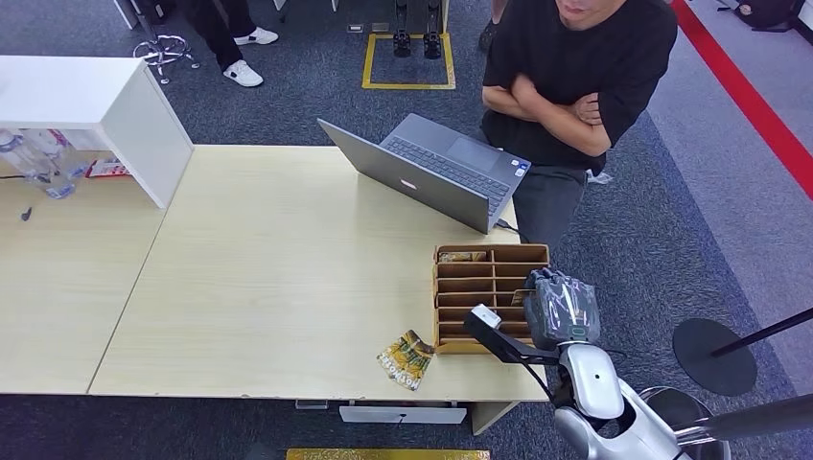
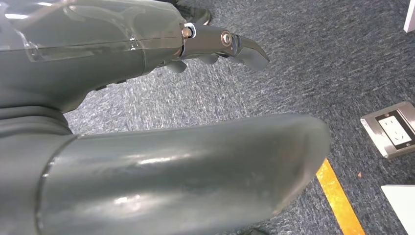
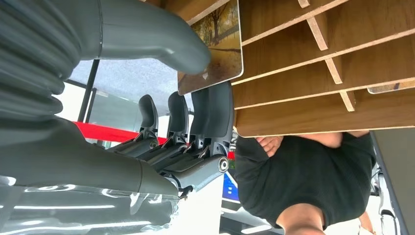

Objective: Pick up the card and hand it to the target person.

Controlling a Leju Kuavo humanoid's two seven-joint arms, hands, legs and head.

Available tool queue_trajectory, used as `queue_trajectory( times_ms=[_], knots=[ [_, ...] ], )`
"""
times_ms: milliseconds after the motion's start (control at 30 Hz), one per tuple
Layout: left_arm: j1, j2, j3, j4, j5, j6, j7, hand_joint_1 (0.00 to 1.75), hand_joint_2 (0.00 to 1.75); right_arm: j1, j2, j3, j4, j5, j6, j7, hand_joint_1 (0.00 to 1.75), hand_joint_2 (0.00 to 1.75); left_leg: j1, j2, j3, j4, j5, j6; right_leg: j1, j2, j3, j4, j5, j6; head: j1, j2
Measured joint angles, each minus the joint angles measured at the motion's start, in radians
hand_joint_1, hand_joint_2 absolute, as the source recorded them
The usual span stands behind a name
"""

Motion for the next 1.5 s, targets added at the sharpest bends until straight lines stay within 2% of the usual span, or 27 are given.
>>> queue_trajectory(
  times_ms=[333,567,867,1000,1300,1500],
  knots=[
    [0.0,0.0,0.0,0.0,0.0,0.0,-0.007,0.0,0.0,0.0,0.005,0.0,-0.01,0.014,0.0,-0.001,1.51,1.75,0.0,0.0,0.0,0.0,0.0,0.0,0.0,0.0,0.0,0.0,0.0,0.0,0.0,0.0],
    [0.002,0.0,0.0,0.0,0.0,-0.001,-0.007,0.0,0.0,0.0,-0.003,-0.003,-0.056,0.043,0.054,0.012,1.74,1.75,0.0,0.0,0.0,0.0,0.0,0.0,0.0,0.0,0.0,0.0,0.0,0.0,0.0,0.0],
    [0.003,0.0,0.0,0.0,-0.001,-0.002,-0.008,0.0,0.0,0.0,-0.011,-0.004,-0.093,0.047,0.106,0.009,1.75,1.75,0.0,0.0,0.0,0.0,0.0,0.0,0.0,0.0,0.0,0.0,0.0,0.0,0.0,0.0],
    [0.004,0.0,0.0,0.0,-0.001,-0.002,-0.009,0.0,0.0,-0.004,-0.026,-0.004,-0.138,0.072,0.158,0.012,1.75,1.75,0.0,0.0,0.0,0.0,0.0,0.0,0.0,0.0,0.0,0.0,0.0,0.0,0.0,0.0],
    [0.005,0.001,0.0,0.0,0.002,-0.001,-0.016,0.0,0.0,-0.041,-0.072,-0.007,-0.306,0.108,0.291,-0.003,1.73,1.75,0.0,0.0,0.0,0.0,0.0,0.0,0.0,0.0,0.0,0.0,0.0,0.0,0.0,0.0],
    [0.005,0.001,0.0,0.0,0.004,0.0,-0.028,0.0,0.0,-0.071,-0.093,-0.023,-0.432,0.059,0.295,-0.024,1.73,1.75,0.0,0.0,0.0,0.0,0.0,0.0,0.0,0.0,0.0,0.0,0.0,0.0,0.0,0.0]
  ],
)
